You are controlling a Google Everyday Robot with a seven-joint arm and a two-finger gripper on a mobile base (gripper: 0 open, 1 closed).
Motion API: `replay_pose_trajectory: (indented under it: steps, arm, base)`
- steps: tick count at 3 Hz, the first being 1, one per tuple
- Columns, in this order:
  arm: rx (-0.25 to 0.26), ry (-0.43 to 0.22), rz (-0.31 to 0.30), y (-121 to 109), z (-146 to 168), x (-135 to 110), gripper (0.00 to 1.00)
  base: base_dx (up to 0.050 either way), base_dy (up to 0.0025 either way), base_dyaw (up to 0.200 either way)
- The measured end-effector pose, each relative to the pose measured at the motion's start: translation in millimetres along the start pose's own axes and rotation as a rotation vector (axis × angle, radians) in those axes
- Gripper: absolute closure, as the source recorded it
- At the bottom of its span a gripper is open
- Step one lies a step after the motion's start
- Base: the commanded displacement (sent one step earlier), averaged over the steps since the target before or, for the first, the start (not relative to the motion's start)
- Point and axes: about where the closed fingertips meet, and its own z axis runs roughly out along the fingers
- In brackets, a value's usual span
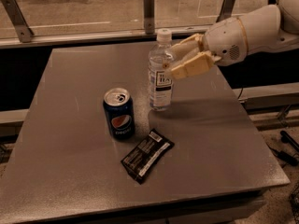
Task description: Move blue plastic bottle near pepsi can
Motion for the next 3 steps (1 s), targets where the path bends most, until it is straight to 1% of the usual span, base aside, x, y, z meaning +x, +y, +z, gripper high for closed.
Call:
replay_pose_trajectory:
  steps: [2, 3]
  arm:
    - [-0.024, 0.033, -0.022, 11, 12, 5, 1.0]
    - [-0.03, 0.031, -0.035, 15, 17, 5, 0.82]
  base:
    - [0.0, 0.0, 0.0]
    - [0.0, 0.0, 0.0]
